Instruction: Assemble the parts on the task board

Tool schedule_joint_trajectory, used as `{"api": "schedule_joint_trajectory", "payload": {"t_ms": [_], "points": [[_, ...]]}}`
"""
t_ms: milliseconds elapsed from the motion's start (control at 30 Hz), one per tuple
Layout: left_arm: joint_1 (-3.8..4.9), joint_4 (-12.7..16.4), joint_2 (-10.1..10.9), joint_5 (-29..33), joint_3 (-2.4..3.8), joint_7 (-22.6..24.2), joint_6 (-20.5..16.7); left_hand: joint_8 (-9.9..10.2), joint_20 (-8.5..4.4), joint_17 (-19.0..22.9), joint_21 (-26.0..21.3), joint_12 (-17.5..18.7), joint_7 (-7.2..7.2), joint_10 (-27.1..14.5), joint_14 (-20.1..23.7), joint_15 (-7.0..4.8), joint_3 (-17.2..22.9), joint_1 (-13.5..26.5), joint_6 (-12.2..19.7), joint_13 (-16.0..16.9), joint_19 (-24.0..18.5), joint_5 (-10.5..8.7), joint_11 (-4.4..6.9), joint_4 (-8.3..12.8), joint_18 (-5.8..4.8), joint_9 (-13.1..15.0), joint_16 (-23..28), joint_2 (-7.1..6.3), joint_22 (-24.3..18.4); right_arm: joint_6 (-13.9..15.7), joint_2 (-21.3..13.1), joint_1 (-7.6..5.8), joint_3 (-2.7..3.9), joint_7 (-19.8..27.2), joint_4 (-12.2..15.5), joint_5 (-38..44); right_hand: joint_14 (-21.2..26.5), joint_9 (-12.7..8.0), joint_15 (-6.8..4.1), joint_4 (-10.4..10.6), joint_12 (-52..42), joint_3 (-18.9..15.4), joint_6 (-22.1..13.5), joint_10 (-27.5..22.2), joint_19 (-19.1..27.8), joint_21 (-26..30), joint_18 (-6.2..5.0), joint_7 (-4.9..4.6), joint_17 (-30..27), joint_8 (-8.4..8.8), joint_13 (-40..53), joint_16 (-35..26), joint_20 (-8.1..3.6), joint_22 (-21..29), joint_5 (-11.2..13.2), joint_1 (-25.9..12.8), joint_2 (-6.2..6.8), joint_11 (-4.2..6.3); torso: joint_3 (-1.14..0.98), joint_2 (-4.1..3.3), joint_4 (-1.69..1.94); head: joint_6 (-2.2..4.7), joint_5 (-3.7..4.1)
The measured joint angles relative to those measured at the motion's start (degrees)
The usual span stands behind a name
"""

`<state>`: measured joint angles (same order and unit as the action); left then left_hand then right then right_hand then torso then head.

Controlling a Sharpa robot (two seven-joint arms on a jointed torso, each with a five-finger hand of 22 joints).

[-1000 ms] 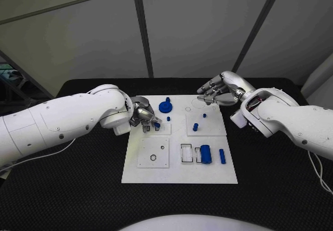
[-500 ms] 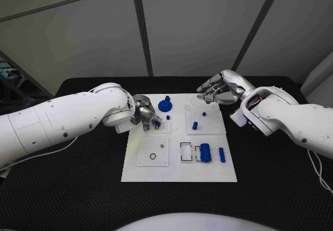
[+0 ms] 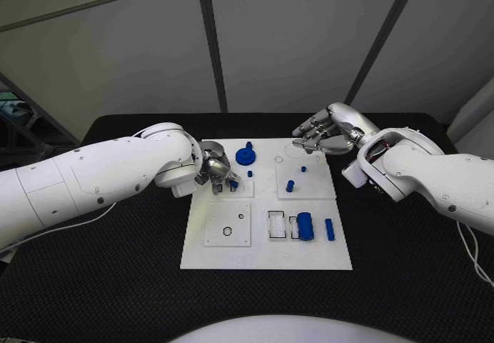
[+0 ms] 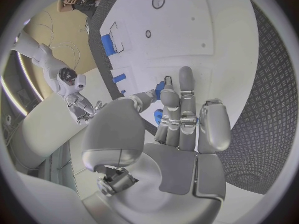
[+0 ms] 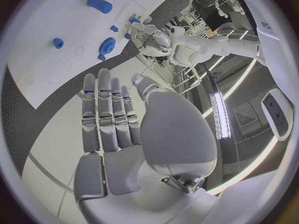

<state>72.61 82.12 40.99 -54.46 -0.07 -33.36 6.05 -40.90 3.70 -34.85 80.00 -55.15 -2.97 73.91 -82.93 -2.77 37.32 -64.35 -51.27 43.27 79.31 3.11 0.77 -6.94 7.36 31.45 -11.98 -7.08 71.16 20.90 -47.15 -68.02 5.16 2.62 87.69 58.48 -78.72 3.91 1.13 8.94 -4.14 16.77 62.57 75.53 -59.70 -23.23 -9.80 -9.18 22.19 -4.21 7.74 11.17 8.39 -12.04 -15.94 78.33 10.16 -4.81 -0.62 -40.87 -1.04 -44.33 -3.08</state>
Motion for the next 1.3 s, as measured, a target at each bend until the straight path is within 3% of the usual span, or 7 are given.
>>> {"api": "schedule_joint_trajectory", "payload": {"t_ms": [1300], "points": [[-0.07, 0.9, 0.2, -2.9, -0.03, -1.0, 1.9, -0.1, 0.00, -0.1, 0.0, 0.0, -0.01, 0.1, 0.0, 0.00, 0.5, 0.1, 0.4, 0.2, 0.0, -0.12, 0.09, 0.5, 0.00, 0.2, 0.0, -0.12, 0.3, -0.2, 0.1, 0.02, 0.00, 0.0, -0.2, 0.0, 0.0, 0.0, 0.00, 0.2, 0.0, -0.2, 0.0, -0.2, -0.2, 0.2, -0.01, 0.00, 0.0, 0.00, 0.1, -0.2, 0.21, 0.1, 0.0, -0.2, -0.23, -0.20, -0.02, 0.02, 0.02, -0.46, -0.14]]}}
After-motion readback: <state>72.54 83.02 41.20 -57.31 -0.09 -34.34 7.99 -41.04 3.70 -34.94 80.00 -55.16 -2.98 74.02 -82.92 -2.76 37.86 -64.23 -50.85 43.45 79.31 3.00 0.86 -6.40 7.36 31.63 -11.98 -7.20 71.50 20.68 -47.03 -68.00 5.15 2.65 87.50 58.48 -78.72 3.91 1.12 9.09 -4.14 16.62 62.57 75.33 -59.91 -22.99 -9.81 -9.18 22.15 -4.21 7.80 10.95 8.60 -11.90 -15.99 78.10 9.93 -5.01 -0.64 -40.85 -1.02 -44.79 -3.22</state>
